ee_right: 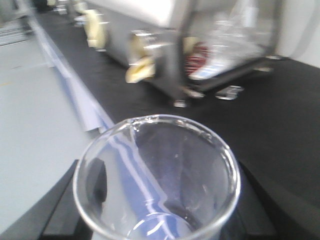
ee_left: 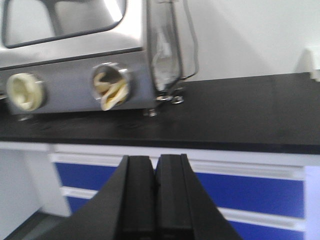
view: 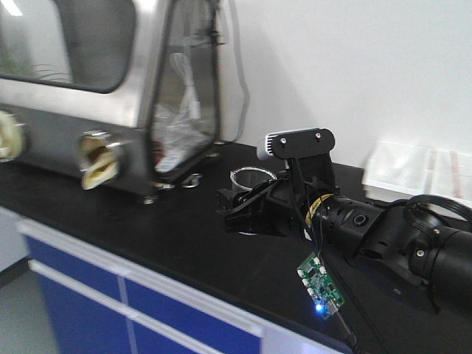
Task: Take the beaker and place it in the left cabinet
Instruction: 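Hold the beaker in the right gripper while the base turns away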
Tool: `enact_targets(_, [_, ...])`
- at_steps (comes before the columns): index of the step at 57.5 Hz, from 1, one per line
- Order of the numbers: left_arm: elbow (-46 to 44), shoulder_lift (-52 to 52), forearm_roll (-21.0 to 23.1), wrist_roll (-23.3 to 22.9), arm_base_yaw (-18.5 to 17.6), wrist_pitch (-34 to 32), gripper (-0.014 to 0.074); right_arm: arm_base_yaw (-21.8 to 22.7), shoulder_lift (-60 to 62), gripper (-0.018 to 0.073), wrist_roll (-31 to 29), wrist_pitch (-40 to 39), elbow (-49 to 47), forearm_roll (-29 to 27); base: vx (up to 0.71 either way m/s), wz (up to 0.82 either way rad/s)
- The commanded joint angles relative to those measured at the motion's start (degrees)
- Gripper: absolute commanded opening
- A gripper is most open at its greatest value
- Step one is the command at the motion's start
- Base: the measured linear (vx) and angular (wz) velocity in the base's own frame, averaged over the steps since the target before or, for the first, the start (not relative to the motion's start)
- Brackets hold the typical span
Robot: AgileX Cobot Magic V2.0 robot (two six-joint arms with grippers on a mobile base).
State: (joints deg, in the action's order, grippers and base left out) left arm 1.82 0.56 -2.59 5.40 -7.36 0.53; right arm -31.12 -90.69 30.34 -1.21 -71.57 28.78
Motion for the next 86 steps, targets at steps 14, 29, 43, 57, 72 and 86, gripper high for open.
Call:
enact_targets(14, [0.9, 1.1, 0.2, -0.2, 0.0, -4.8, 0.0001, 0.2, 2.5, -0.0001, -0.5, -4.3, -2.3, -0.1, -0.09, 0.72])
enact_targets(29, [0.9, 1.1, 0.2, -0.2, 0.0, -4.8, 0.0001, 0.2, 2.5, -0.0001, -0.5, -4.3, -2.3, -0.1, -0.06, 0.80])
enact_targets(43, [0.9, 1.1, 0.2, -0.2, 0.0, -4.8, 0.0001, 0.2, 2.5, -0.0001, -0.5, -4.3, -2.3, -0.1, -0.01, 0.71])
enact_targets(57, [0.9, 1.1, 0.2, -0.2, 0.0, -4.8, 0.0001, 0.2, 2.5, -0.0001, -0.5, -4.3, -2.3, -0.1, 0.05, 0.50])
enact_targets(72, [0.9, 1.1, 0.2, -0.2, 0.0, -4.8, 0.0001, 0.2, 2.5, -0.0001, -0.5, -4.1, -2.3, -0.1, 0.11, 0.36])
enact_targets(86, [0.9, 1.1, 0.2, -0.2, 0.0, -4.8, 0.0001, 0.2, 2.5, -0.0001, -0.5, -4.0, -2.3, -0.1, 0.16, 0.33])
